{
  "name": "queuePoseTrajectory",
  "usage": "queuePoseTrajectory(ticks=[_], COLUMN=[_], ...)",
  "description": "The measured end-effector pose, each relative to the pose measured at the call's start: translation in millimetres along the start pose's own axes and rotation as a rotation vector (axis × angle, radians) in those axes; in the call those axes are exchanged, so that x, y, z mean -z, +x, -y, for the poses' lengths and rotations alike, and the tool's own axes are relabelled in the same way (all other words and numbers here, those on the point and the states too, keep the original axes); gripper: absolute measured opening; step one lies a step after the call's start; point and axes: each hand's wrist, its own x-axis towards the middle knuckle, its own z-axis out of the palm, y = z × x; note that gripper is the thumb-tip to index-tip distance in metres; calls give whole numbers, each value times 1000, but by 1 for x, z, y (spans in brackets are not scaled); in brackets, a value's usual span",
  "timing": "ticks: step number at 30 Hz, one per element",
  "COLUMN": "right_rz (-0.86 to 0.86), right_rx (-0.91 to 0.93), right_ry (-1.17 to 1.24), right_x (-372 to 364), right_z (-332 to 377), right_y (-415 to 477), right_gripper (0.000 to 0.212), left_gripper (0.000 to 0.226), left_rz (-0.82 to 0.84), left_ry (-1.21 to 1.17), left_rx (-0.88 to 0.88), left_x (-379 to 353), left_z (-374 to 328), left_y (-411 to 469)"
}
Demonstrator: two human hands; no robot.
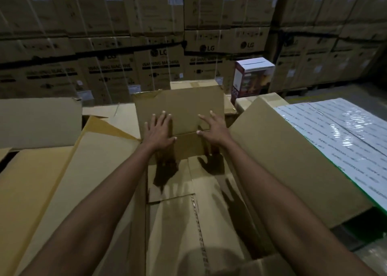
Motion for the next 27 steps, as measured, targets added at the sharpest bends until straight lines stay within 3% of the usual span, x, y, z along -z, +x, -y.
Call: queuePoseTrajectory(ticks=[3,6,11,17,20,23,25,27], right_rz=[63,172,145,64,-80,-277,-448,-652], right_rx=[-94,-151,-97,59,57,-23,-152,-340], right_ry=[-92,-164,-146,-34,115,315,464,633], right_x=[-17,-37,-39,-16,-6,-4,-12,-25], right_z=[-6,-20,-25,-19,-24,-25,-23,-26], right_y=[27,38,9,-119,-199,-278,-322,-351], right_gripper=[78,84,85,78,69,49,26,11], left_gripper=[98,97,93,83,70,48,33,29], left_rz=[153,183,44,-225,-286,-462,-586,-661], left_ry=[44,48,-319,-631,-690,-737,-785,-984], left_rx=[66,53,136,143,265,424,495,655], left_x=[-22,-38,-27,-17,-28,-39,-47,-55], left_z=[19,36,16,-40,-66,-89,-100,-105], left_y=[14,10,-42,-201,-284,-350,-381,-401])
